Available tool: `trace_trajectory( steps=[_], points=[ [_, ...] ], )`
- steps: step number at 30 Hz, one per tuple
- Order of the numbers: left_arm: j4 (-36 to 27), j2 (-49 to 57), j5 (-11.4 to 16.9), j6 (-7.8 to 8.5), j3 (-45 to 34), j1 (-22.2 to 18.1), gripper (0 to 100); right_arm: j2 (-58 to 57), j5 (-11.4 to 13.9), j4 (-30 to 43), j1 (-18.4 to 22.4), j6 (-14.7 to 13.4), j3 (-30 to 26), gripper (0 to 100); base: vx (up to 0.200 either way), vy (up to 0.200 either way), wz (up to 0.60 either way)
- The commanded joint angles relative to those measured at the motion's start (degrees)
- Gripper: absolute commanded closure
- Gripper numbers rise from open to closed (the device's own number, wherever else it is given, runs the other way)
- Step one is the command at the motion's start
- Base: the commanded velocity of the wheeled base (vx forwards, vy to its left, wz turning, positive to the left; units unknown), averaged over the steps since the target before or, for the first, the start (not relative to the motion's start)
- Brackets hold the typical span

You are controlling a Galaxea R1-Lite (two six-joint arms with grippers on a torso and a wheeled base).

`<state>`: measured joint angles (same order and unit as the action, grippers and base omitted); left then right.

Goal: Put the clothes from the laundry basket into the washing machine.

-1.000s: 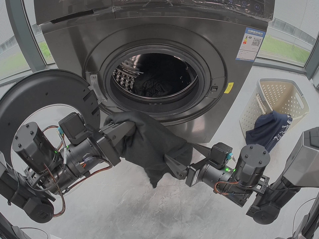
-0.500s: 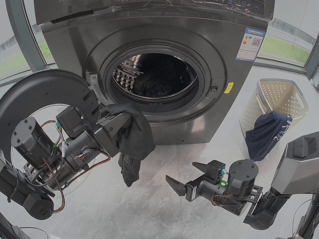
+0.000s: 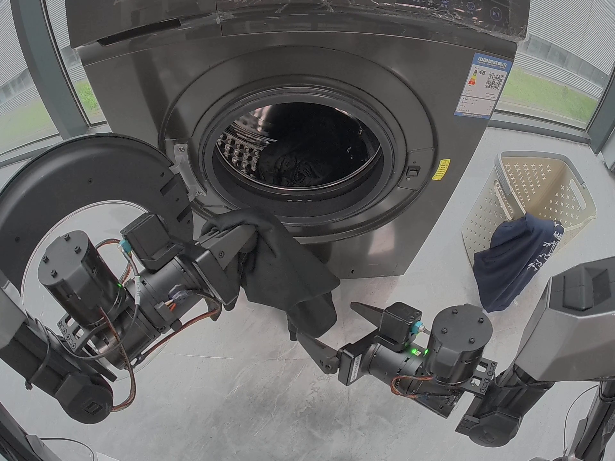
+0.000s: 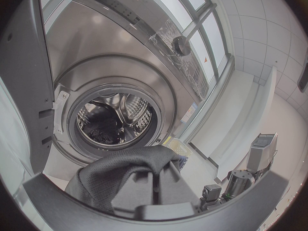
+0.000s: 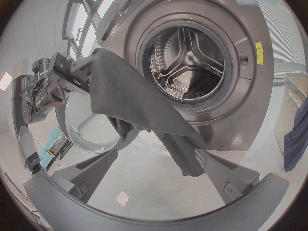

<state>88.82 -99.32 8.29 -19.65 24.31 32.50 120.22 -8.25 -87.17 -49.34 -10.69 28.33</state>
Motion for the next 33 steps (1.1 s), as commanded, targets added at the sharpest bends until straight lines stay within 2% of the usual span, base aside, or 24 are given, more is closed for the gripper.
trace_trajectory(
  steps=[1,12,27,33],
  points=[
    [0.04,-1.14,-0.03,-0.04,0.04,0.11,100,-0.17,-0.01,-0.01,-0.67,0.14,2.52,0,0.0,0.0,0.0],
    [0.04,-0.7,0.06,0.05,-0.05,0.81,100,2.91,0.34,1.66,0.38,2.08,12.45,0,0.0,0.0,0.0],
    [0.12,-0.35,-0.12,0.14,0.39,0.37,100,5.64,0.43,1.75,0.12,2.17,14.12,0,0.0,0.0,0.0],
    [0.12,-0.26,-0.03,0.23,0.21,0.72,100,7.66,0.17,1.83,0.82,2.17,20.89,0,0.0,0.0,0.0]
  ],
)
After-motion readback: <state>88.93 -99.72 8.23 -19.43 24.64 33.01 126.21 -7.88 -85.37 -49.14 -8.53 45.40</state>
